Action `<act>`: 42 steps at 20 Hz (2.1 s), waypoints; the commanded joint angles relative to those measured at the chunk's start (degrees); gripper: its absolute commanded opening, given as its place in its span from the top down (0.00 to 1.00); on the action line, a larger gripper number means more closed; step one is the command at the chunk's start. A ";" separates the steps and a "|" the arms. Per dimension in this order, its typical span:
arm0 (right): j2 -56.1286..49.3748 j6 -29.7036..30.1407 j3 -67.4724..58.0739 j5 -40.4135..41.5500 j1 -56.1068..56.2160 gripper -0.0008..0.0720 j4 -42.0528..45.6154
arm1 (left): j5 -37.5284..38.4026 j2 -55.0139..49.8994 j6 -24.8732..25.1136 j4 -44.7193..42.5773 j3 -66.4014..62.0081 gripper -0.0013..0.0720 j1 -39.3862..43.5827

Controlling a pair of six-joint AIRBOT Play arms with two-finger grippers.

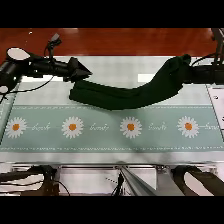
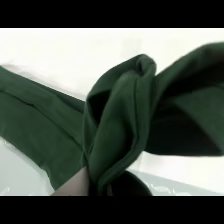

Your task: Fold the shirts.

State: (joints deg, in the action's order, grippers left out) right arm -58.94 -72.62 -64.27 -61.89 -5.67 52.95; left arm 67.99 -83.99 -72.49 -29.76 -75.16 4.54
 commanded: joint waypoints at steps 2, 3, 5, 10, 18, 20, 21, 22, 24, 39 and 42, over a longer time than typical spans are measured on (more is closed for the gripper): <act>7.54 -6.82 -0.07 -3.52 3.04 0.95 6.14 | -2.51 0.02 0.04 0.20 0.13 0.68 6.56; 8.59 -7.82 -0.07 -4.28 3.69 0.95 7.30 | -4.50 -0.04 1.27 0.22 0.39 0.86 9.01; 10.32 -9.73 -0.07 -6.25 5.53 0.95 9.90 | -8.81 -0.37 2.80 0.22 1.11 0.94 14.34; 11.37 -13.86 -0.07 -10.16 9.31 0.95 13.11 | -10.60 -5.25 2.80 0.22 1.14 0.94 27.08; 16.04 -18.93 -0.07 -11.45 11.74 0.95 21.53 | -10.82 -13.70 -0.68 0.39 1.14 0.94 36.54; 16.20 -18.95 -0.07 -12.90 11.74 0.95 21.79 | -11.69 -14.62 -0.68 3.32 1.11 0.94 38.73; 16.20 -18.99 -0.07 -13.68 11.74 0.95 21.77 | -12.61 -15.28 -0.66 5.49 1.11 0.94 39.74; 16.20 -18.99 -0.07 -14.23 11.74 0.95 22.08 | -13.25 -16.13 -0.66 8.11 1.11 0.94 40.76; 16.20 -18.97 -0.07 -14.21 11.74 0.95 22.80 | -13.60 -18.03 -0.59 12.04 1.09 0.94 42.51; 5.25 -19.19 -0.04 2.89 25.70 0.95 24.74 | -15.74 10.86 1.70 3.56 1.07 0.95 1.88; -3.21 -19.80 -0.04 12.28 32.06 0.95 23.52 | -13.20 18.58 1.70 3.56 1.07 0.95 -8.50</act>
State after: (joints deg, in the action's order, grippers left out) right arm -55.37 -91.61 -64.27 -59.18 20.73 77.47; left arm 52.97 -72.66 -70.85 -25.54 -74.02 5.91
